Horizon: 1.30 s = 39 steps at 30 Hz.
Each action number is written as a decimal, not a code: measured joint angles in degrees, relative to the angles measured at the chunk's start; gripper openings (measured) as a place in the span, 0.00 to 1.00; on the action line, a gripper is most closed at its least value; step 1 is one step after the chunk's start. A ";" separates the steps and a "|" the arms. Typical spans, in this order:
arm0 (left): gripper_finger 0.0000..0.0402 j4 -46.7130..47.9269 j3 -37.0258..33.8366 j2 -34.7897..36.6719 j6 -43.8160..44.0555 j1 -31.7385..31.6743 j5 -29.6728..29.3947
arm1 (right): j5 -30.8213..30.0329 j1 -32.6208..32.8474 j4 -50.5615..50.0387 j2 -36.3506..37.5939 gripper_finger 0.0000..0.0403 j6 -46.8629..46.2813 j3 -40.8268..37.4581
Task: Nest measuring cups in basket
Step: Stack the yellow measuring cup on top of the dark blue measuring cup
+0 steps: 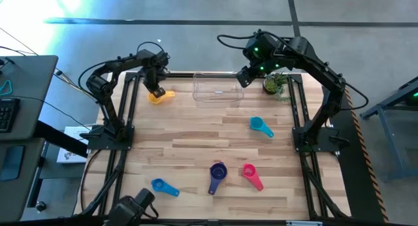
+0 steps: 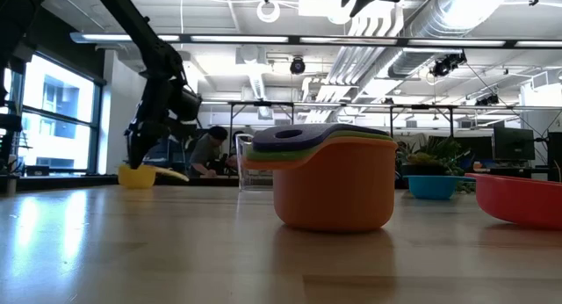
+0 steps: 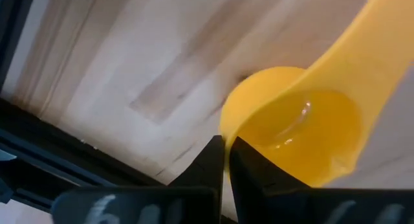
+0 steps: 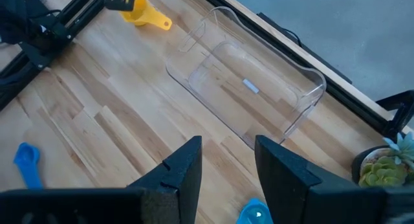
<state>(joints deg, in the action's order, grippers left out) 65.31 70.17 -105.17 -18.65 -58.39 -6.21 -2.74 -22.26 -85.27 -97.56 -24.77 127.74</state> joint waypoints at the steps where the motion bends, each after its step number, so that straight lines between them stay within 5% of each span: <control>1: 0.01 0.53 0.00 0.64 0.01 0.80 0.01 | 0.00 0.00 0.00 0.00 0.33 -0.43 0.00; 23: 0.01 15.72 -0.02 21.91 6.46 29.75 0.65 | 0.48 0.00 -0.03 0.00 0.33 -0.29 -0.01; 39: 0.01 10.33 -0.02 25.47 21.34 57.43 4.54 | 3.25 0.17 -0.22 0.00 0.33 0.40 -0.01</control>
<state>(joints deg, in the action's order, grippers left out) 75.65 70.15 -79.70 2.69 -0.96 -1.67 0.51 -22.09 -85.49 -97.56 -24.37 127.72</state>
